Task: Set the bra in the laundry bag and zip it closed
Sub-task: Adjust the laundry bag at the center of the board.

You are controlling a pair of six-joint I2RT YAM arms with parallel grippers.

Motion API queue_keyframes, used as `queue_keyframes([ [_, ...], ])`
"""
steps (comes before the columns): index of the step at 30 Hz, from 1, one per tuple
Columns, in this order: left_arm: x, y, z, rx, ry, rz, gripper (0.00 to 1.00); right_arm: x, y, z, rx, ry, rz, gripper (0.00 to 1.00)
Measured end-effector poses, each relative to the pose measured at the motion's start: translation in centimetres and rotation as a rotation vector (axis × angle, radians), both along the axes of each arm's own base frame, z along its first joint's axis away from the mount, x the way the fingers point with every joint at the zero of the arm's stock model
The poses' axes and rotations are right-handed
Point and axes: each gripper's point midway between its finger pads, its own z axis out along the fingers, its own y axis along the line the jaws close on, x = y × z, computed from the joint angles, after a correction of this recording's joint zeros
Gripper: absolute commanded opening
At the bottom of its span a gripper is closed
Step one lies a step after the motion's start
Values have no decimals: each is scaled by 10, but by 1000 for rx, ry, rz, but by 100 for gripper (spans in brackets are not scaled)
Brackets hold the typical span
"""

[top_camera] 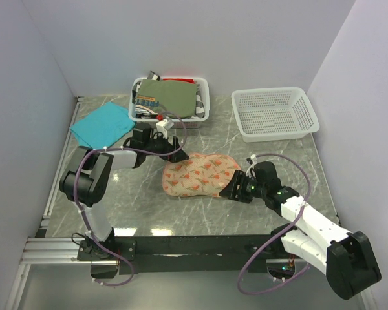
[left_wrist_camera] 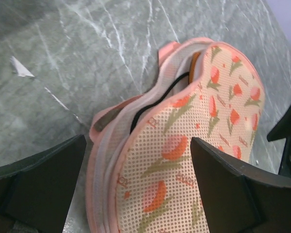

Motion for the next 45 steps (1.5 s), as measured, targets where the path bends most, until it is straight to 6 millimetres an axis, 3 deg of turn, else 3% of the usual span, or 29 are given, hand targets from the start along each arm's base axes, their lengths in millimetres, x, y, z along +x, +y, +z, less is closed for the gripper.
queue_keyframes([
  [6, -7, -1, -8, 2, 19, -31, 96, -1, 1, -1, 2, 9, -2, 63],
  [13, -17, 9, -32, 40, 65, 14, 96, -4, 4, 0, 5, 15, 11, 63],
  [21, -13, 10, -34, 47, 62, 29, 97, -9, 8, -6, -2, 40, 31, 61],
  [24, -13, 10, -33, 40, 69, 35, 84, -11, 9, -10, -10, 57, 40, 58],
  [25, -13, 9, -32, 37, 73, 38, 68, -12, 9, -12, -13, 63, 42, 58],
  [28, -13, 9, -32, 24, 86, 51, 44, -14, 10, -20, -26, 91, 49, 58],
  [31, -15, 10, -34, 16, 100, 69, 34, -14, 11, -26, -39, 114, 54, 57],
  [38, -29, 14, -32, 4, 129, 111, 27, -6, 10, -38, -80, 133, 36, 57],
  [45, -43, 19, -22, -6, 130, 197, 27, 27, 13, -35, -131, 93, -10, 57],
])
